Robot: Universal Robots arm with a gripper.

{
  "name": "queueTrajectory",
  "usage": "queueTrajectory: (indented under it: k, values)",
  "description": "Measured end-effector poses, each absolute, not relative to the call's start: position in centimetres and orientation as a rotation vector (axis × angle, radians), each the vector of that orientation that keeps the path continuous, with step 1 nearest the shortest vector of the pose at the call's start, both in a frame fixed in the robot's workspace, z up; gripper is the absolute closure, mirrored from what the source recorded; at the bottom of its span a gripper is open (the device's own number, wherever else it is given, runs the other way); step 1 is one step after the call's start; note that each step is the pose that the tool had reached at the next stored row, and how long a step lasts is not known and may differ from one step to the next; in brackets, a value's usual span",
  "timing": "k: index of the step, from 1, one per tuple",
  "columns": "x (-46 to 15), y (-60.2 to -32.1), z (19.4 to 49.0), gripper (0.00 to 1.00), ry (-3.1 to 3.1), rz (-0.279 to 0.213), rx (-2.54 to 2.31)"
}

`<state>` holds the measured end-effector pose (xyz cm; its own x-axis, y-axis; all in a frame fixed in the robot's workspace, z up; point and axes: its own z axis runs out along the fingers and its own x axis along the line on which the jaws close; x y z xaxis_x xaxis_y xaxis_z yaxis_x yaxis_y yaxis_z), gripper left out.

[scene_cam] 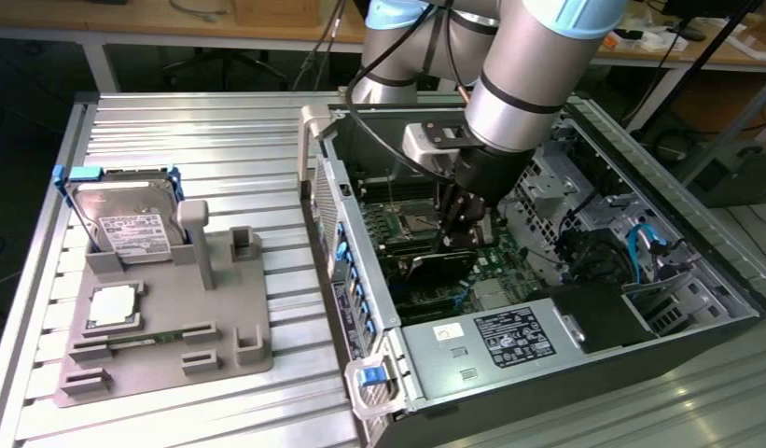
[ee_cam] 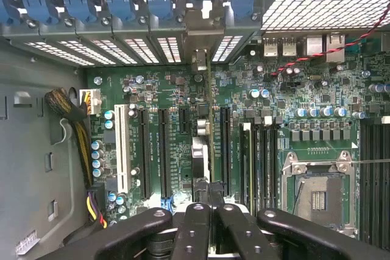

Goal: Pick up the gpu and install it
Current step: 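Insert the gpu into the slot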

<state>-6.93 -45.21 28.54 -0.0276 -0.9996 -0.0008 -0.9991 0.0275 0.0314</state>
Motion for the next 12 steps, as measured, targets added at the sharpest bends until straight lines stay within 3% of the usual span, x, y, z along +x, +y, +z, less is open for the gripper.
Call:
queueTrajectory:
  k: [12]
  values:
    - [-6.94, -45.21, 28.87, 0.89, -2.236, -0.036, 2.176]
